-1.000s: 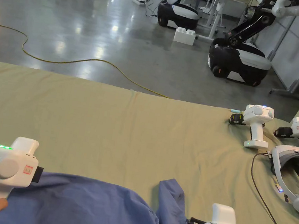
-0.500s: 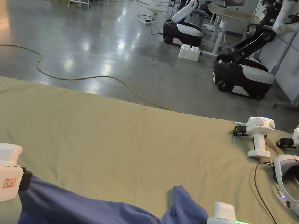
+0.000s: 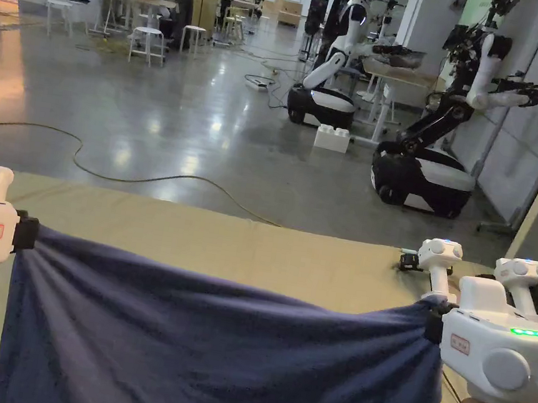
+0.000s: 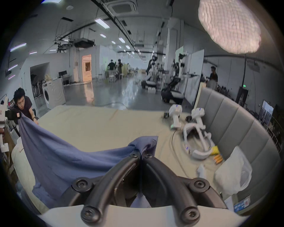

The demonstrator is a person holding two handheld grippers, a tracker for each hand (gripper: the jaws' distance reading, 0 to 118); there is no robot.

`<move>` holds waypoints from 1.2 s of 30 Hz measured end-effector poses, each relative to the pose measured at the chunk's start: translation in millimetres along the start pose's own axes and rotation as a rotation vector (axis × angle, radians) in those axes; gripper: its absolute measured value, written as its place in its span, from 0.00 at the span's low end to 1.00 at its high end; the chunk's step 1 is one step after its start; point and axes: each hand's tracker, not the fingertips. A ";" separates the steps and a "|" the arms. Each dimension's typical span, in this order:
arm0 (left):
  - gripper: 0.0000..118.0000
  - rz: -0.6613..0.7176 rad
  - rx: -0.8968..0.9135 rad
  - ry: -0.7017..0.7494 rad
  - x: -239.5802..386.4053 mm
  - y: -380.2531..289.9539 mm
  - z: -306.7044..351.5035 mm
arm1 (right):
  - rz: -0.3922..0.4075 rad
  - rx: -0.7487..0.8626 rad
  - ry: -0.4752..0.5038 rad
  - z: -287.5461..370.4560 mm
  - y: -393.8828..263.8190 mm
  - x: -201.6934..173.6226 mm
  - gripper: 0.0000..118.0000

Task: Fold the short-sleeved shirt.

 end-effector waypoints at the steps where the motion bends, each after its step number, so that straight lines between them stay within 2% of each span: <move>1: 0.04 0.000 0.024 -0.003 -1.6 11.4 8.6 | -0.003 0.029 -0.001 10.5 13.4 1.7 0.00; 11: 0.04 -0.034 0.177 0.028 3.7 129.2 61.0 | 0.081 0.229 -0.030 61.2 136.1 -6.6 0.00; 23: 0.04 -0.079 0.287 0.097 4.3 230.7 78.2 | 0.108 0.341 -0.083 63.8 258.8 -10.5 0.00; 30: 0.04 -0.088 0.302 0.128 3.3 236.6 62.1 | 0.138 0.361 -0.106 42.8 261.9 -17.7 0.00; 36: 0.04 -0.071 0.219 0.108 -0.2 170.1 25.3 | 0.093 0.286 -0.074 15.7 194.0 -18.3 0.00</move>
